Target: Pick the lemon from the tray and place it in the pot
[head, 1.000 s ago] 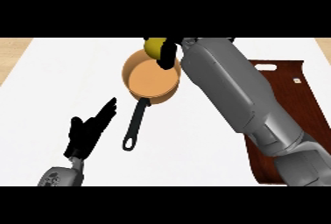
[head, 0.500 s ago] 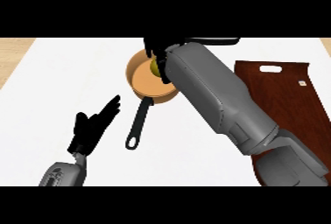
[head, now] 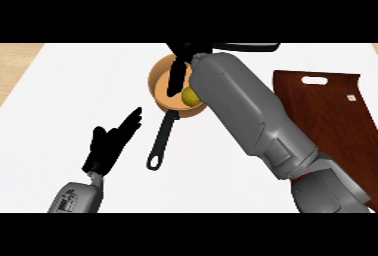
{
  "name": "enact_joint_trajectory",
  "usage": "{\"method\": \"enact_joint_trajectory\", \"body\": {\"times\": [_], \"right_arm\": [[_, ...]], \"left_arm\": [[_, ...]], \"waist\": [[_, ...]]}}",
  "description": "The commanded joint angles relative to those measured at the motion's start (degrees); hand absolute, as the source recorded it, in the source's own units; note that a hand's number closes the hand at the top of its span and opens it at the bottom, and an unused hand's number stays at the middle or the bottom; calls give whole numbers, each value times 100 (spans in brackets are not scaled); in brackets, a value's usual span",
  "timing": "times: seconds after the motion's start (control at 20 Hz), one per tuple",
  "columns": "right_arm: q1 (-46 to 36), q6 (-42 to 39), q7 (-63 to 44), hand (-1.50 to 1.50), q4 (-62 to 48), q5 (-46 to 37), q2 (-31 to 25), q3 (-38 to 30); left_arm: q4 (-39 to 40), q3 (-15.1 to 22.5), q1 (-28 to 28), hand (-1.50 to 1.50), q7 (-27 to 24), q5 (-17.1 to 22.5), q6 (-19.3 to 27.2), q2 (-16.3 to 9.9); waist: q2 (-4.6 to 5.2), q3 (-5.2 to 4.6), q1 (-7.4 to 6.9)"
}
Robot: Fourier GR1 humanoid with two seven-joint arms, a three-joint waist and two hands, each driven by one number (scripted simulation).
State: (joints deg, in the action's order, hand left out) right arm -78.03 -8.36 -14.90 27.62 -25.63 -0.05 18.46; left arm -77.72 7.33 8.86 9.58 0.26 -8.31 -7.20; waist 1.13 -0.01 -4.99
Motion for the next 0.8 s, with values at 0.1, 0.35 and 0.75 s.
{"method": "enact_joint_trajectory", "body": {"times": [0.1, 0.35, 0.75], "right_arm": [[206, 1452, 443, -150, 395, 1111, 5, -1012], [-111, 2458, 545, -150, 248, 1408, 5, -1722], [90, 2136, 1691, -150, 38, 2034, -617, -2638]], "left_arm": [[-60, -16, -111, 0, -80, 5, -34, -39], [-16, -88, -116, 0, -79, -19, 32, -52], [92, -120, -77, 0, -54, -52, 126, 73]], "waist": [[-12, 5, 12], [-28, 0, 161], [-44, 2, 341]]}}
